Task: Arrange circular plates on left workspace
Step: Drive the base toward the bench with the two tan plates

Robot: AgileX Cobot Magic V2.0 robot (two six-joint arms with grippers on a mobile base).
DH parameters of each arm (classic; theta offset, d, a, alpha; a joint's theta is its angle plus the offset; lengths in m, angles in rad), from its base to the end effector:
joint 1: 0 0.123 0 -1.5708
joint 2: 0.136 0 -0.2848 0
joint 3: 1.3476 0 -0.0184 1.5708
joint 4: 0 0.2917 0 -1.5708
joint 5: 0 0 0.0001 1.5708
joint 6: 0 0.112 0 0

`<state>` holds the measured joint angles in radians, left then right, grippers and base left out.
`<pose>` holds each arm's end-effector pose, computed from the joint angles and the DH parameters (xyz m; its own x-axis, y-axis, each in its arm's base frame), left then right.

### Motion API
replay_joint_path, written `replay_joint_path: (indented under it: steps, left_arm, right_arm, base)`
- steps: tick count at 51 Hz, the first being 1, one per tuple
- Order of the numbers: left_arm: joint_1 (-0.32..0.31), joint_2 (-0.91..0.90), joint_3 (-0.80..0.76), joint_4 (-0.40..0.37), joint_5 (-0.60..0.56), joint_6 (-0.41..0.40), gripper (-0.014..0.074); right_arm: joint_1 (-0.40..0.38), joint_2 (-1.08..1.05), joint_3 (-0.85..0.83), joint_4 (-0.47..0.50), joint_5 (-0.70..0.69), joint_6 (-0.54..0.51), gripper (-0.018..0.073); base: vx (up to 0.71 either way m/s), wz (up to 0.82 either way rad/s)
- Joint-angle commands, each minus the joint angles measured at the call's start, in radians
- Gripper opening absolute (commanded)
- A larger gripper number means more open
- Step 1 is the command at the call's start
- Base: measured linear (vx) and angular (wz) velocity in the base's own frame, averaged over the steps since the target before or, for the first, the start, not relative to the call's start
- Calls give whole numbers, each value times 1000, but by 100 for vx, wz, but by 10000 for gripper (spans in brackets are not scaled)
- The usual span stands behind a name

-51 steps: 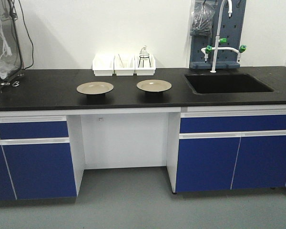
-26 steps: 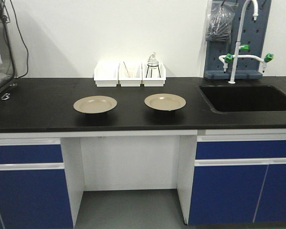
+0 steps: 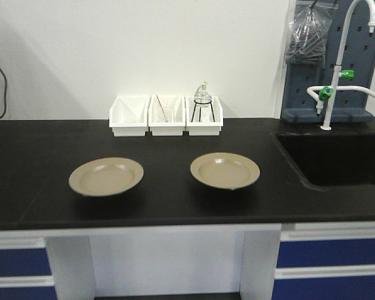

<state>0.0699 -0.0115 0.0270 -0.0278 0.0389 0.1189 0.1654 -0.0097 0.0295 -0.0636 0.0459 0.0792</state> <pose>0.1187 0.0082 0.2012 0.0263 0.0931 -0.9953 -0.0715 0.9933 0.0910 0.1177 0.0193 0.1992 0.0188 0.0190 -0.9996 -0.1621 0.9867 0.0157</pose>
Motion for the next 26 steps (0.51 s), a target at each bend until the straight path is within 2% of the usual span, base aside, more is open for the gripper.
replay_joint_path:
  steps: [1, 26]
  left_arm:
    - [-7, -16, 20, -3, -84, -10, 0]
    - [-7, -16, 20, -3, -84, -10, 0]
  right_arm:
    - [-4, -12, 21, -12, -79, -10, -2]
    - [-4, -12, 21, -12, -79, -10, -2]
  base:
    - [55, -1]
    - [53, -3]
